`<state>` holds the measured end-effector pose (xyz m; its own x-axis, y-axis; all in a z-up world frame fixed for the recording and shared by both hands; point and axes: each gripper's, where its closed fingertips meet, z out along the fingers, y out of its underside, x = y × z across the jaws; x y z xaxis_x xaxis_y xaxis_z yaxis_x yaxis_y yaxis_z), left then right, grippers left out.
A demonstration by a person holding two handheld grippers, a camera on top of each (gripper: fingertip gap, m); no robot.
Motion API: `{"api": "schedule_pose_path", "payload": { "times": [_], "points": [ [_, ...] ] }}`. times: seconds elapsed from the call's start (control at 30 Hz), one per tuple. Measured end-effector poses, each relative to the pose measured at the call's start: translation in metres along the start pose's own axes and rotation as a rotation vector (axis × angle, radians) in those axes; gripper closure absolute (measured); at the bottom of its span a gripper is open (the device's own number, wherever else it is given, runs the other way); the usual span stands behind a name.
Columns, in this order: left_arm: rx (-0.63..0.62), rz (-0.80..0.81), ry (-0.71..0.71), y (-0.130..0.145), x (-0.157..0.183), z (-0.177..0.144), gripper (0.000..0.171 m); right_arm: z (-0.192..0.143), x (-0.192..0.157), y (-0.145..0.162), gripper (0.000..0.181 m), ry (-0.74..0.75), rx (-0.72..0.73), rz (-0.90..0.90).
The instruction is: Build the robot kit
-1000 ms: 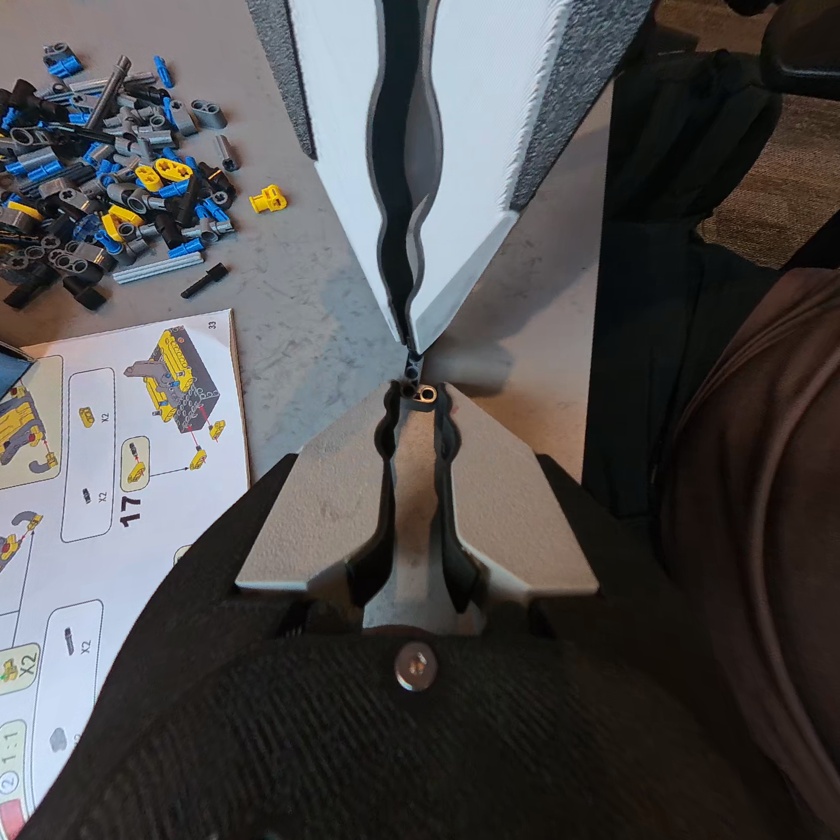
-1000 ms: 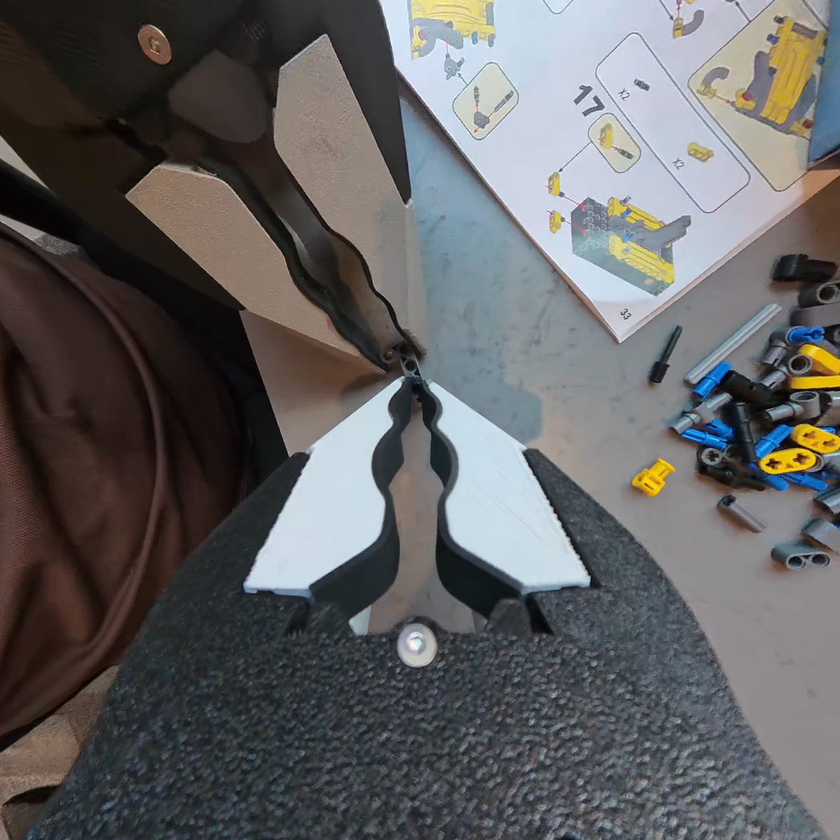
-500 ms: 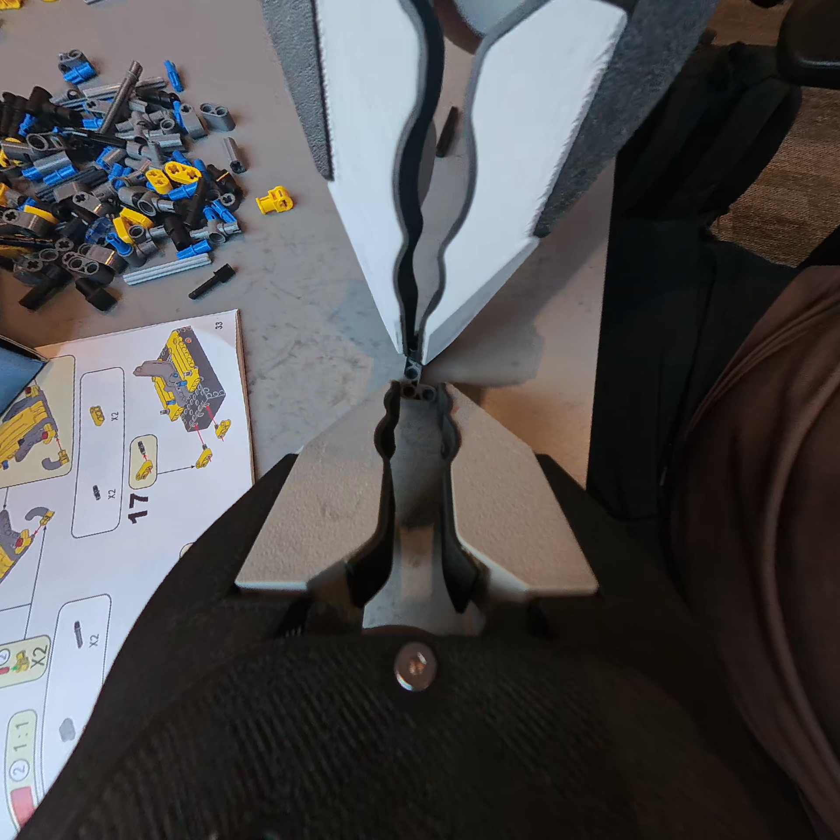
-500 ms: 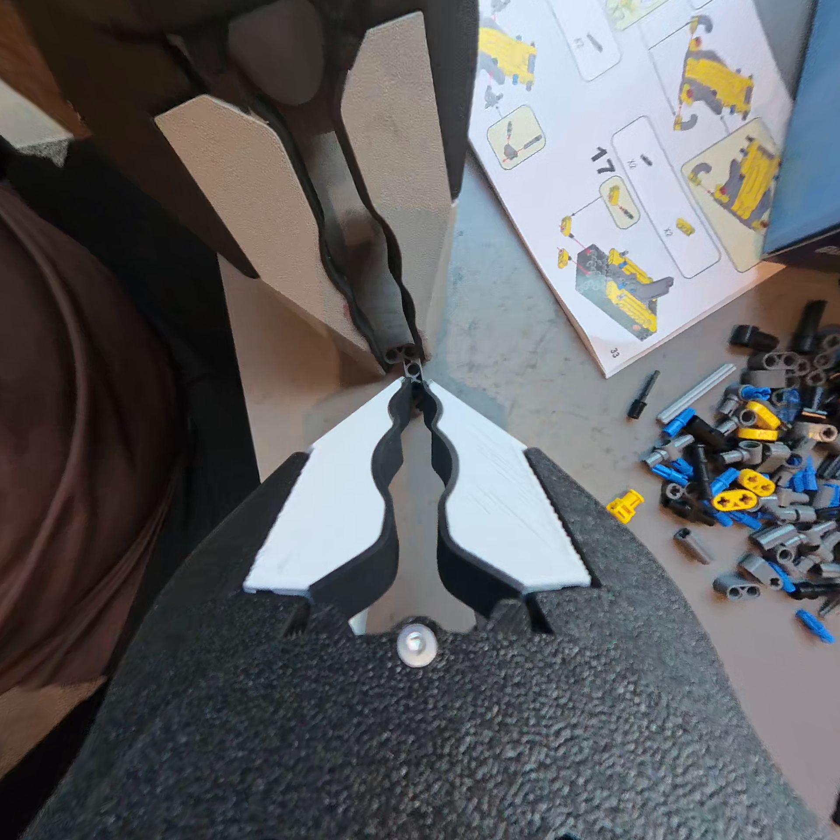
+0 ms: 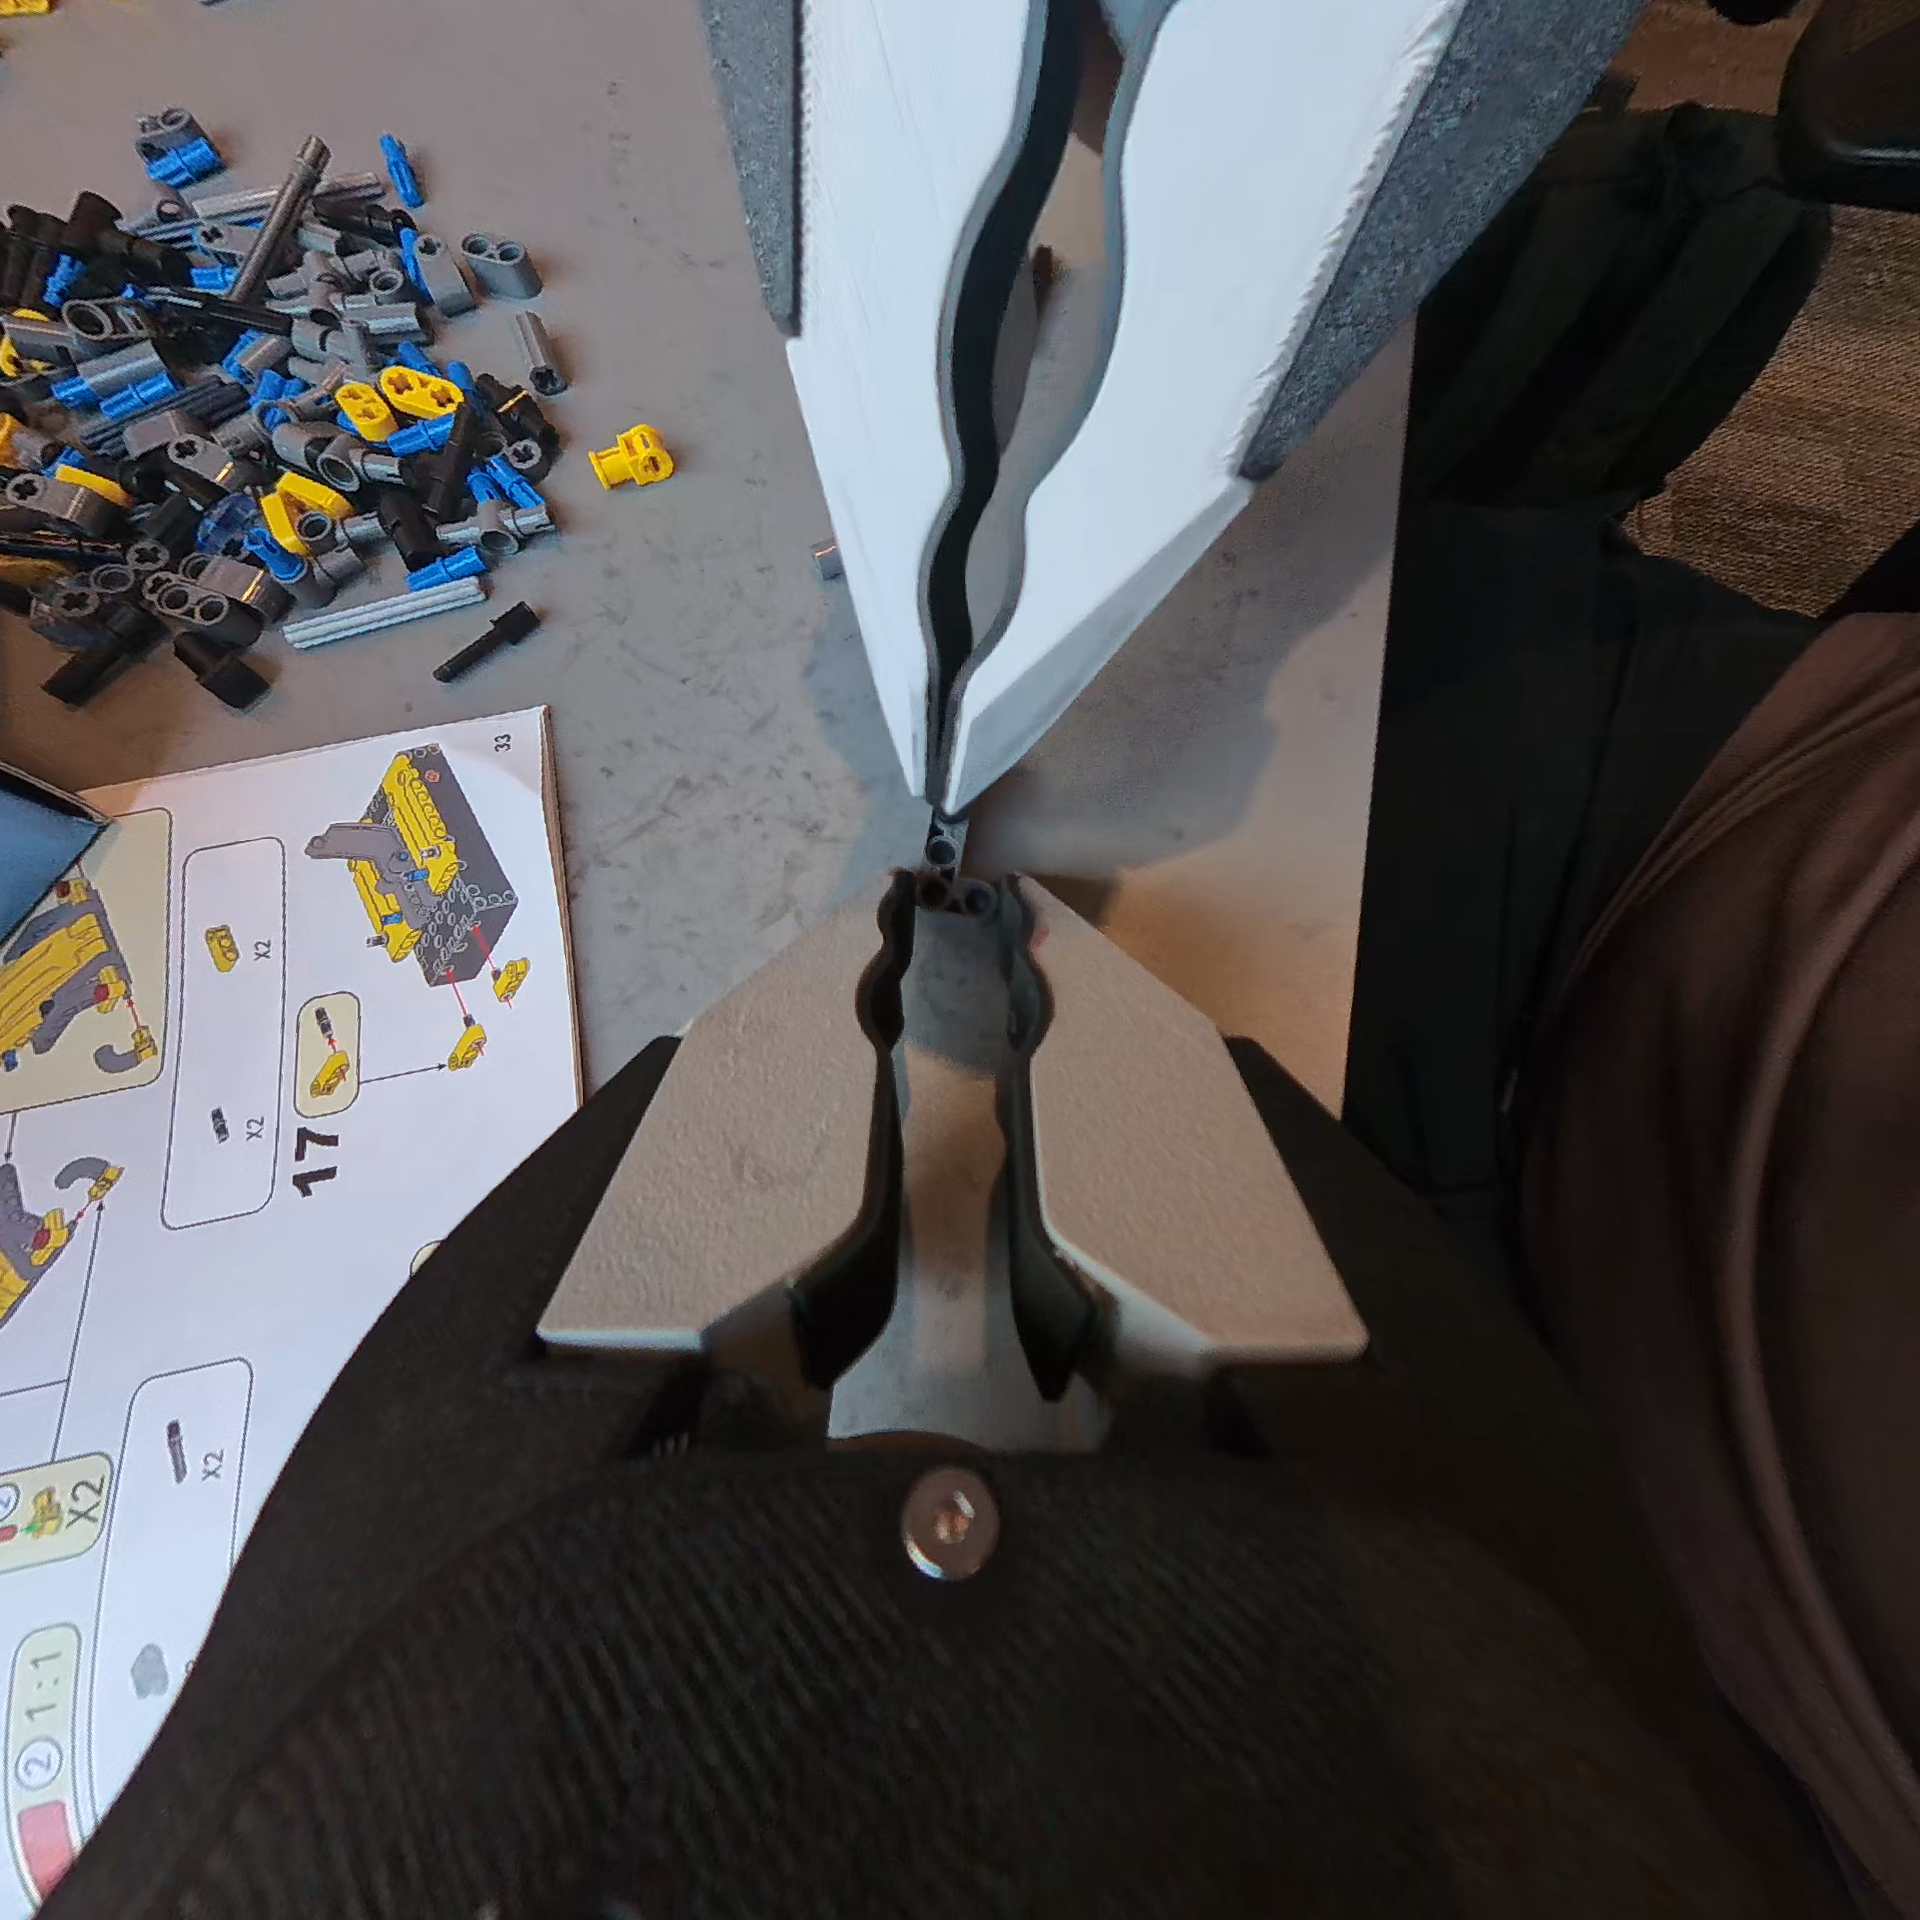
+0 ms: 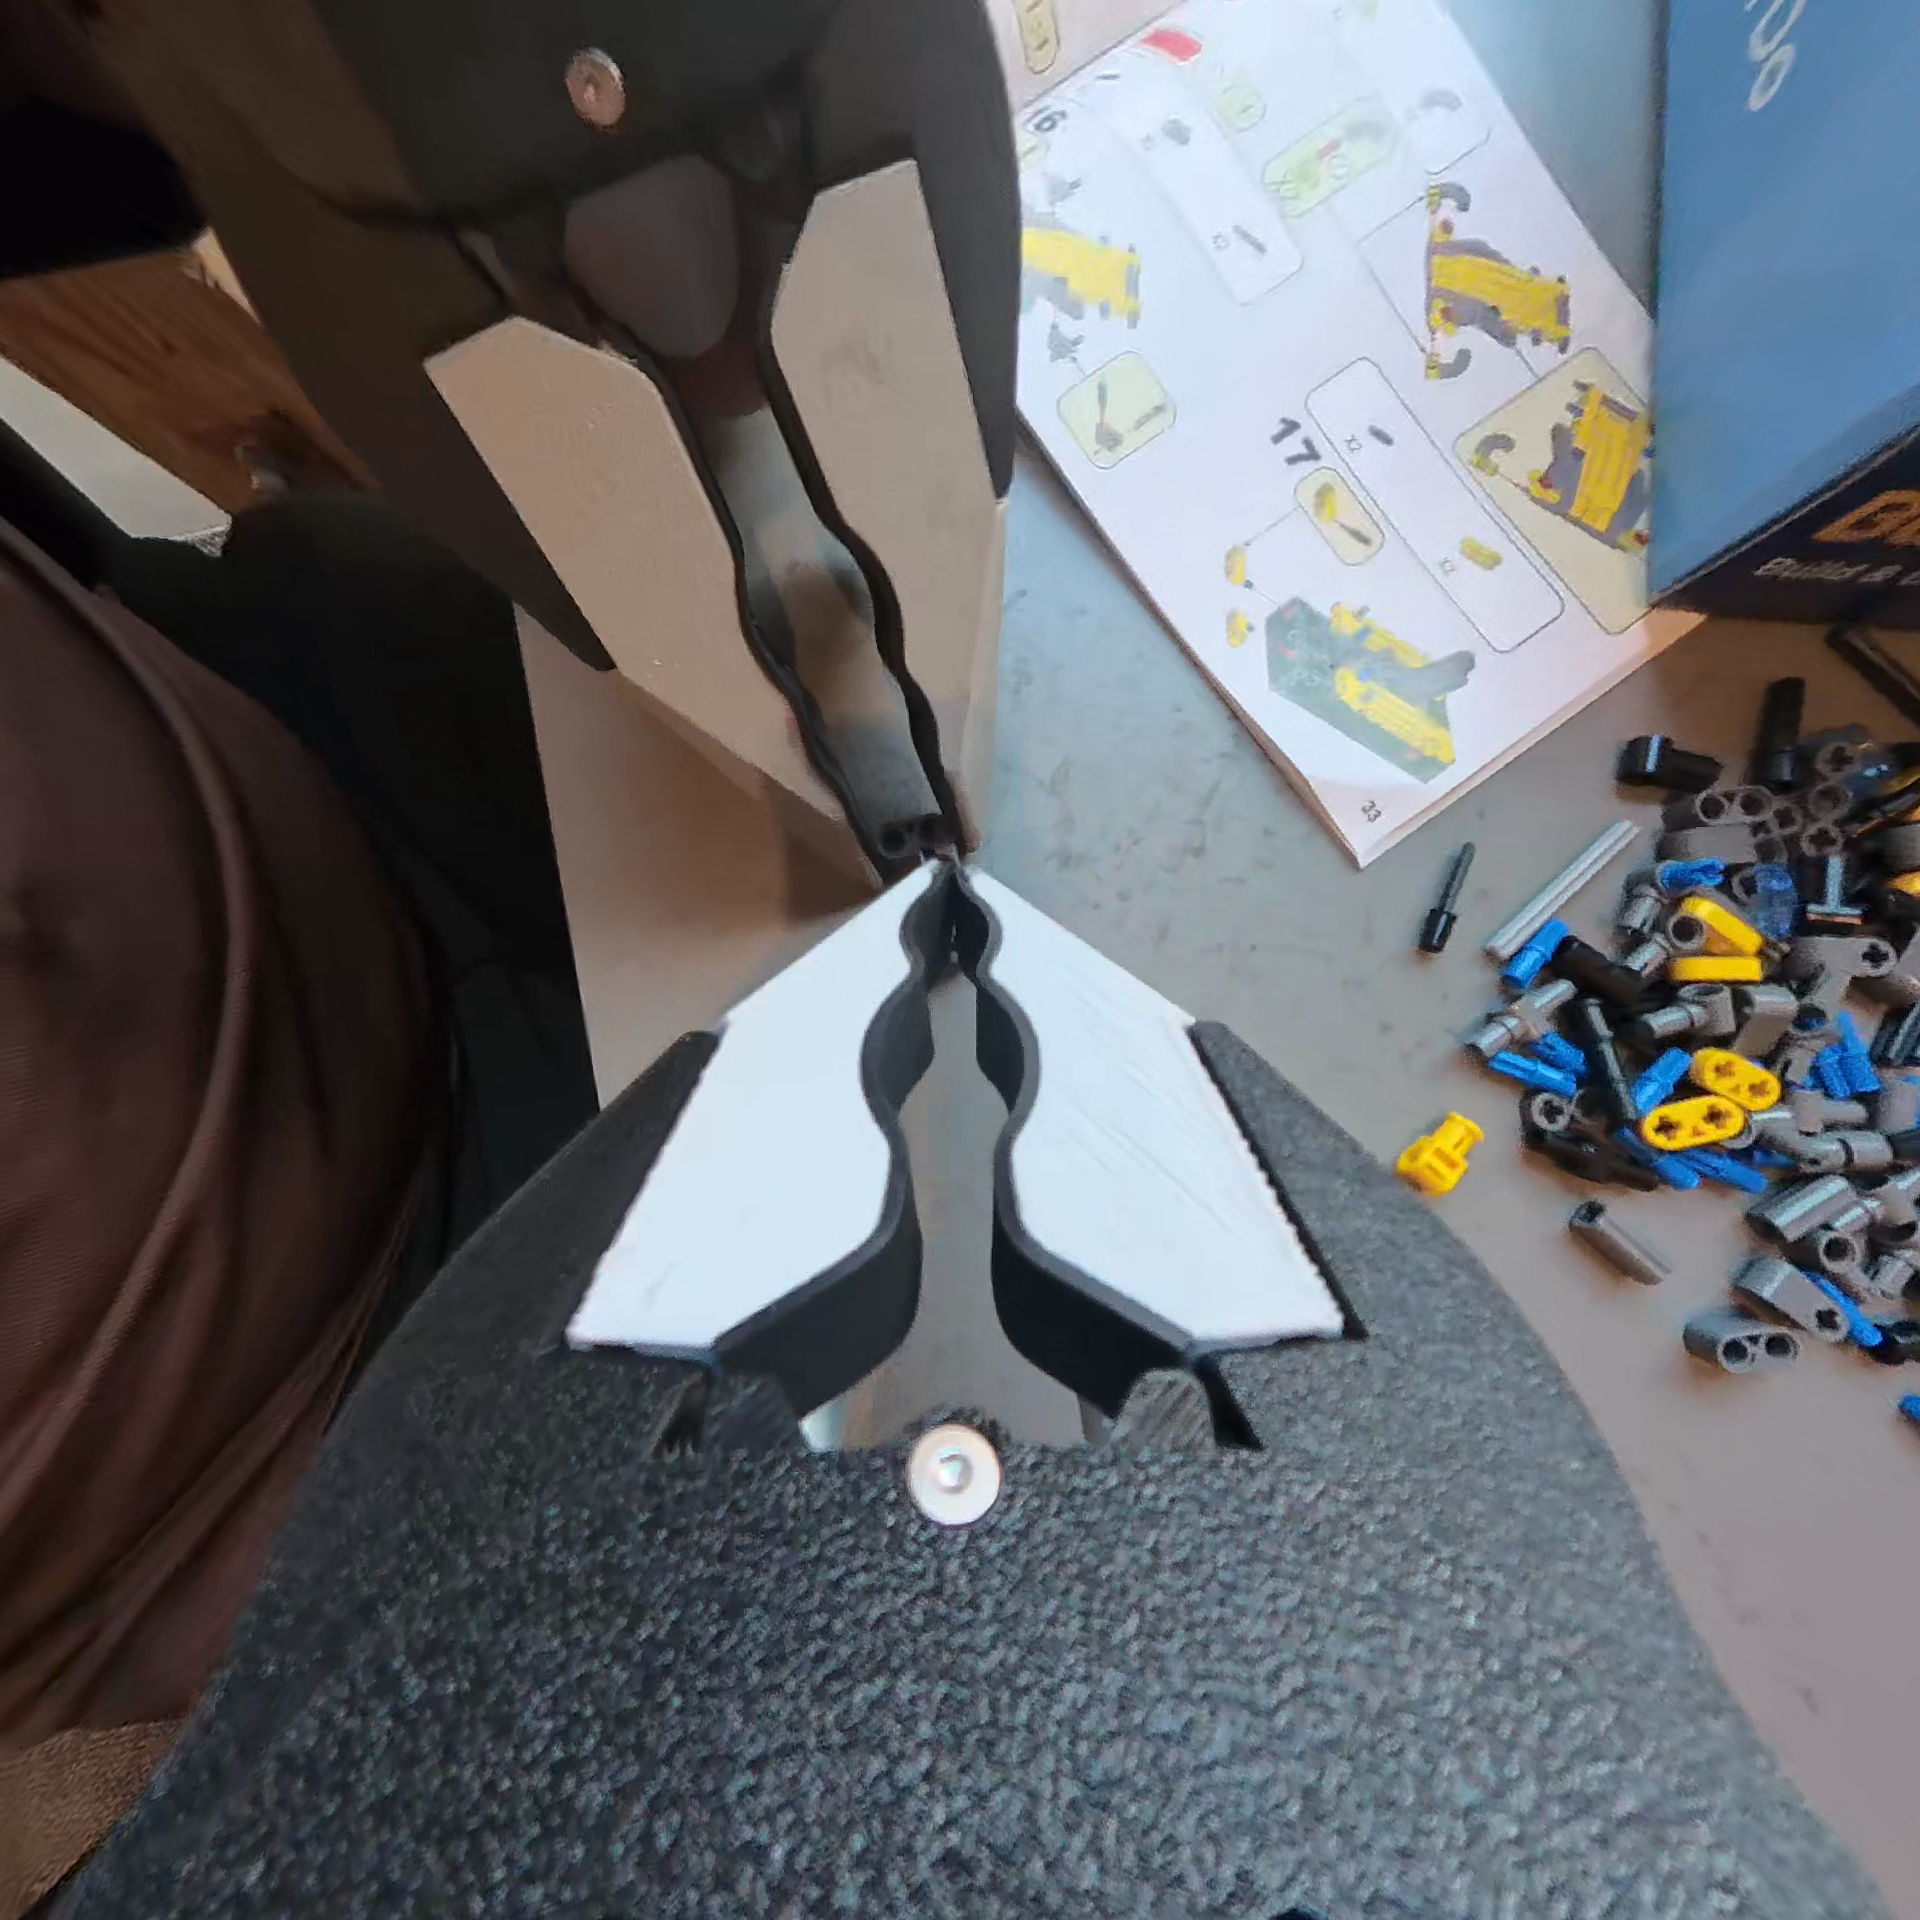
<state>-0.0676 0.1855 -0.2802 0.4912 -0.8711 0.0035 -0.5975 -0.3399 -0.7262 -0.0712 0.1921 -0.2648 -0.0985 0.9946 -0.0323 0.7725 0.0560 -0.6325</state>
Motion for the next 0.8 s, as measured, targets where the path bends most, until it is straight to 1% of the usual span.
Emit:
{"api": "schedule_pose_path", "payload": {
  "times": [0.1, 0.17, 0.3, 0.33, 0.37, 0.43, 0.47, 0.53, 0.67, 0.73, 0.8],
  "points": [
    [0.000, -0.004, -0.004, 0.000, -0.001, 0.000, 0.159, 0.002, 0.000, 0.000, 0.181, 0.005, 0.002, -0.017],
    [0.000, -0.003, -0.005, 0.000, -0.001, 0.000, 0.159, 0.004, 0.000, 0.000, 0.181, 0.016, 0.029, -0.016],
    [0.000, -0.005, -0.015, 0.000, -0.001, 0.000, 0.159, 0.003, 0.002, 0.000, 0.181, 0.023, 0.094, 0.089],
    [0.000, -0.013, -0.024, 0.000, -0.002, 0.000, 0.159, 0.001, 0.003, -0.002, 0.181, 0.022, 0.133, 0.132],
    [0.000, -0.021, -0.034, 0.000, -0.002, 0.000, 0.159, -0.006, 0.004, -0.009, 0.181, 0.018, 0.210, 0.177],
    [-0.001, -0.042, -0.057, 0.000, -0.002, 0.000, 0.159, -0.030, 0.008, -0.019, 0.181, 0.036, 0.364, 0.262],
    [0.000, -0.056, -0.068, 0.001, -0.001, -0.001, 0.159, -0.042, 0.013, -0.017, 0.181, 0.077, 0.396, 0.287],
    [-0.001, -0.087, -0.099, 0.001, -0.001, -0.001, 0.159, -0.064, 0.024, -0.001, 0.171, 0.191, 0.396, 0.313],
    [-0.002, -0.155, -0.177, 0.000, -0.002, 0.000, 0.159, -0.121, 0.043, 0.039, 0.170, 0.402, 0.413, 0.370],
    [-0.002, -0.197, -0.203, -0.001, -0.002, 0.000, 0.159, -0.143, 0.045, 0.060, 0.170, 0.459, 0.427, 0.403],
    [-0.002, -0.216, -0.238, -0.001, -0.002, 0.000, 0.158, -0.153, 0.041, 0.077, 0.170, 0.494, 0.435, 0.417]
  ]
}}
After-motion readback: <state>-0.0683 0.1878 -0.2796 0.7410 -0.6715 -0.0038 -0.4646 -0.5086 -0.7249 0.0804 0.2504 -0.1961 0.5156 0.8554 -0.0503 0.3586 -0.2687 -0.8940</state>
